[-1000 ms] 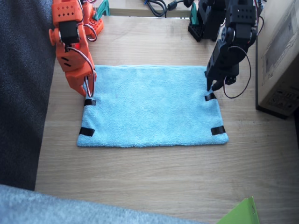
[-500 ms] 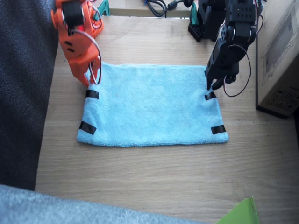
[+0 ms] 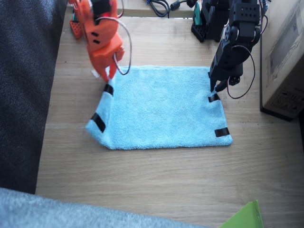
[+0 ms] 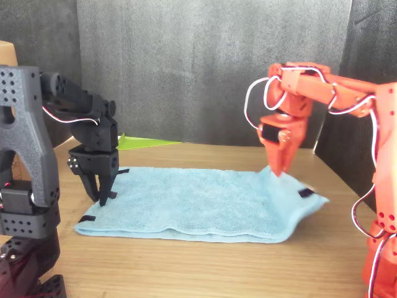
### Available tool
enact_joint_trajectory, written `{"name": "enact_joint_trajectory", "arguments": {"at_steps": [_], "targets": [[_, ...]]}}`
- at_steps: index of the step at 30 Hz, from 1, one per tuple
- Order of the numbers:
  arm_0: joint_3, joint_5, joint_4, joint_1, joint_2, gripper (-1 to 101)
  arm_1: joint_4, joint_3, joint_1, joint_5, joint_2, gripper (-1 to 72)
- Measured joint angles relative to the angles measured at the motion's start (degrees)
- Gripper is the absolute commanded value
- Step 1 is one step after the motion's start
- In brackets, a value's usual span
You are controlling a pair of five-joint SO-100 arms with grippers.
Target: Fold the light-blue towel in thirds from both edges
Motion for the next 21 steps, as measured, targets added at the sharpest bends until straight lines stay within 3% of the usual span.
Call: {"name": "enact_joint_trajectory", "arguments": {"at_steps": [21], "targets": [[0.88,-0.44,-0.7,0.0,0.09,0,0.53,-26.54,11.78,-1.85,-17.84,-0.1]]}}
